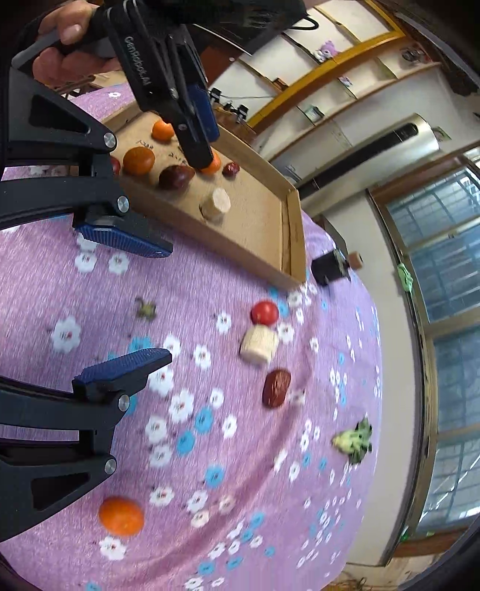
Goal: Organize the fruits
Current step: 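Move both grippers back toward the fruits on the cloth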
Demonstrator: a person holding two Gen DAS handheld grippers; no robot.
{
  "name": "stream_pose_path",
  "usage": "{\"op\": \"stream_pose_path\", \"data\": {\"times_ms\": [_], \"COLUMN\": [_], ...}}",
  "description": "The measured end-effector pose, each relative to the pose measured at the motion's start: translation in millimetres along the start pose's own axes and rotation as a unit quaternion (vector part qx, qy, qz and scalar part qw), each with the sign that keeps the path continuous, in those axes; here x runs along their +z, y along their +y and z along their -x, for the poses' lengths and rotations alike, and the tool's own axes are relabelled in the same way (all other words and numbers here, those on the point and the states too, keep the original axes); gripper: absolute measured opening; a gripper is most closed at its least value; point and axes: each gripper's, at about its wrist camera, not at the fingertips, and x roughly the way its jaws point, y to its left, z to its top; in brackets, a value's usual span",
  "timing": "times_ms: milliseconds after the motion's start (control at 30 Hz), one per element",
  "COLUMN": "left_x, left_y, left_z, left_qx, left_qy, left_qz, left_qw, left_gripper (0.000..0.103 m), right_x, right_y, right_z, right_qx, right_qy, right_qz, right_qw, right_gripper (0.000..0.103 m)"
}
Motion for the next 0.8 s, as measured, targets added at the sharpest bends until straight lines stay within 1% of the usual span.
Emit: {"op": "stream_pose_path", "data": {"times_ms": [367, 467, 600, 733, 800], "left_x": [-1.1, -0.3, 1.2, 3.2, 5.3], "left_y": [-28.3, -29.4, -32.9, -39.7, -44.7], "left_z": [-14.0, -18.3, -27.4, -38.7, -45.5], "left_qx": [-0.021, -0.03, -0.038, -0.046, -0.053], "left_qy": [0.018, 0.024, 0.032, 0.043, 0.048], "left_qz": [-0.017, -0.012, -0.009, -0.01, -0.01], "left_qw": [0.9995, 0.9992, 0.9987, 0.998, 0.9974], "left_gripper": [0.053, 0.053, 0.053, 0.053, 0.053], "right_x": [2.5, 4.6, 16.9, 38.6, 49.2], "right_y": [-28.5, -33.6, -40.6, -49.4, -50.9], "right_z": [1.6, -2.0, -11.0, -25.9, -34.5], "right_qx": [-0.018, -0.025, -0.032, -0.028, -0.034], "right_qy": [0.0, 0.001, 0.001, 0.001, -0.003], "right_qz": [-0.018, -0.017, -0.017, -0.025, -0.021], "right_qw": [1.0, 1.0, 0.999, 0.999, 0.999], "right_gripper": [0.053, 0.053, 0.053, 0.053, 0.053]}}
